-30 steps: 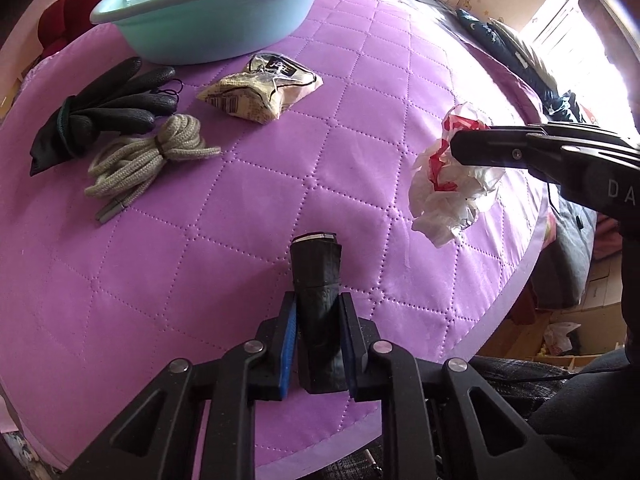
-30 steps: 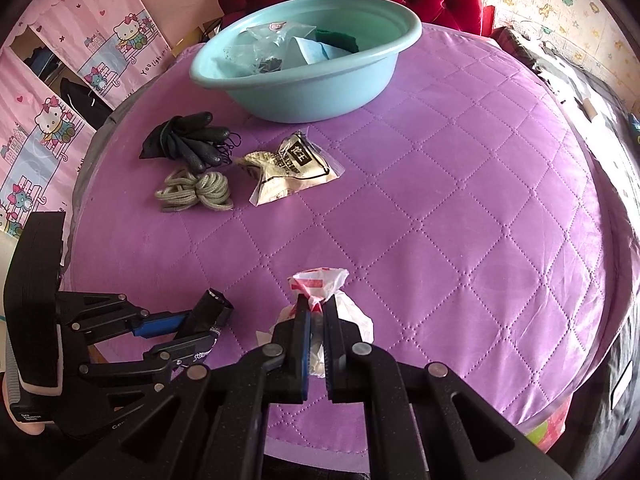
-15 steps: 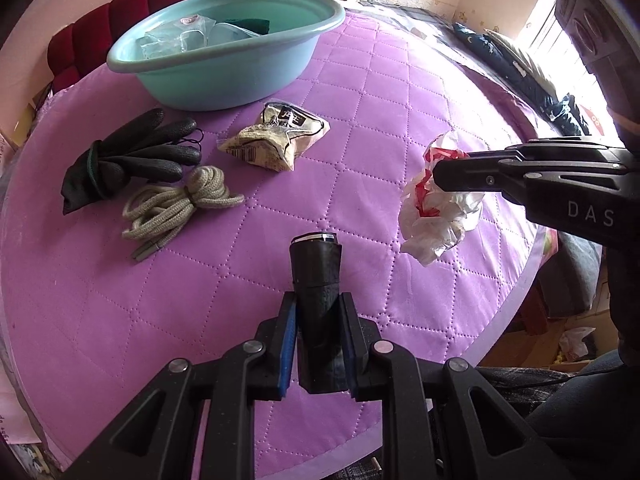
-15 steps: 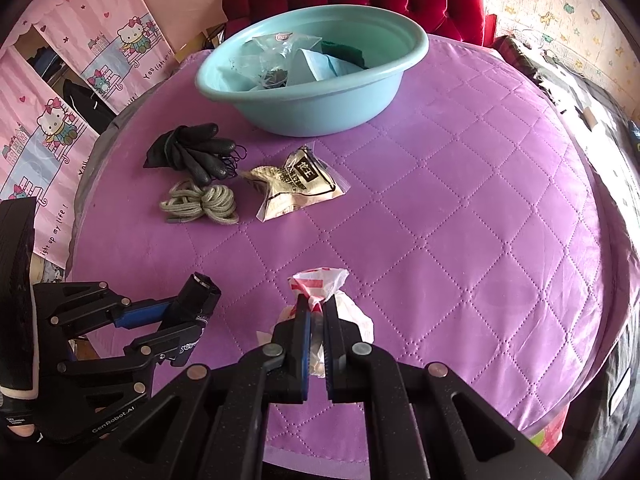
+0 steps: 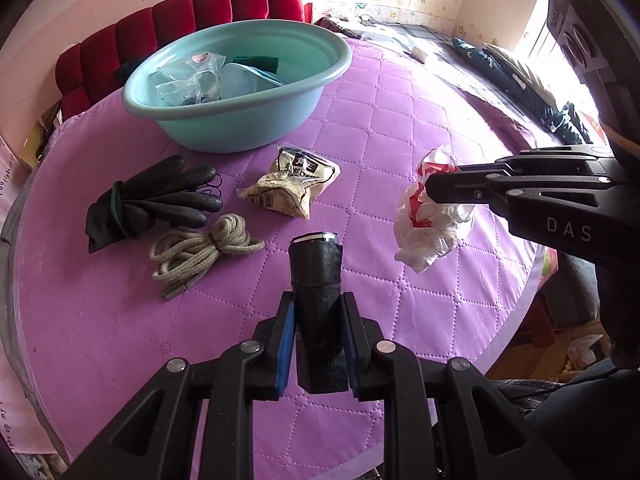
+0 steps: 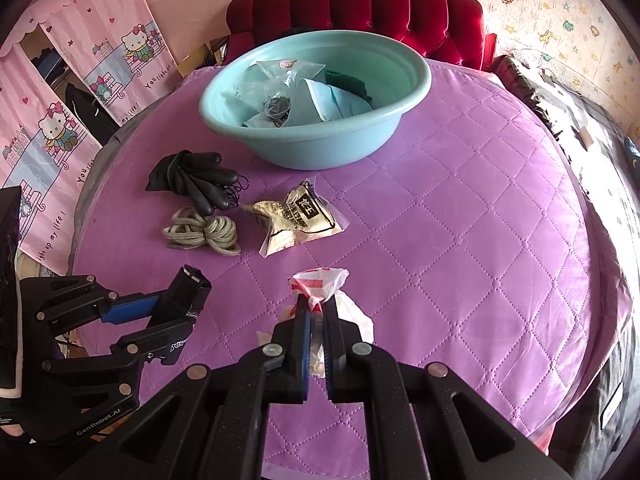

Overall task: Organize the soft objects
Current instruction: 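Carry the flashlight and tissue over the teal basin with both tools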

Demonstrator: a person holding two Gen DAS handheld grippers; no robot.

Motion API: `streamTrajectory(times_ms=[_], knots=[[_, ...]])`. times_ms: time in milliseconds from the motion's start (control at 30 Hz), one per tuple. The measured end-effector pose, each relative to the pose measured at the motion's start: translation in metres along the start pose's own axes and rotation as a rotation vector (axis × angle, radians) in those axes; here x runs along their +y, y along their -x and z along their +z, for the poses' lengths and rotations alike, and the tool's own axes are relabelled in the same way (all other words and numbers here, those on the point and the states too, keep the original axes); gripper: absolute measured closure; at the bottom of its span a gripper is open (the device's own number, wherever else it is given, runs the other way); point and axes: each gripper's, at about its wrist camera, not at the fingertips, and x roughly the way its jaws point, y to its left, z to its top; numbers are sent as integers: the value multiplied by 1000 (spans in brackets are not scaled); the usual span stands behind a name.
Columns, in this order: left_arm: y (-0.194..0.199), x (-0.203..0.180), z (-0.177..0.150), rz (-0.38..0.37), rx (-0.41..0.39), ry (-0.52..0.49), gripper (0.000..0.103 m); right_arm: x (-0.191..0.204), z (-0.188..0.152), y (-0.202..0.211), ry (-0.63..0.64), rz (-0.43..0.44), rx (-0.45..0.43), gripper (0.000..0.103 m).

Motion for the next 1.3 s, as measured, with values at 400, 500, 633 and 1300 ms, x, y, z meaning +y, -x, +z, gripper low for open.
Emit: streamTrajectory(times_ms=[400,500,633,1300], knots=[[18,4,25,19,-61,-21,78,0,27,14,11,-14,-48,99],[22,6,34,19,-73,-18,77,1,35,17,15,-21,-59,99],[27,10,45,27,-90,-18,77,0,47,23,18,-24,-75,99],[28,40,113,52,-144,-35,76,-3,128,27,27,-25,-131,99]])
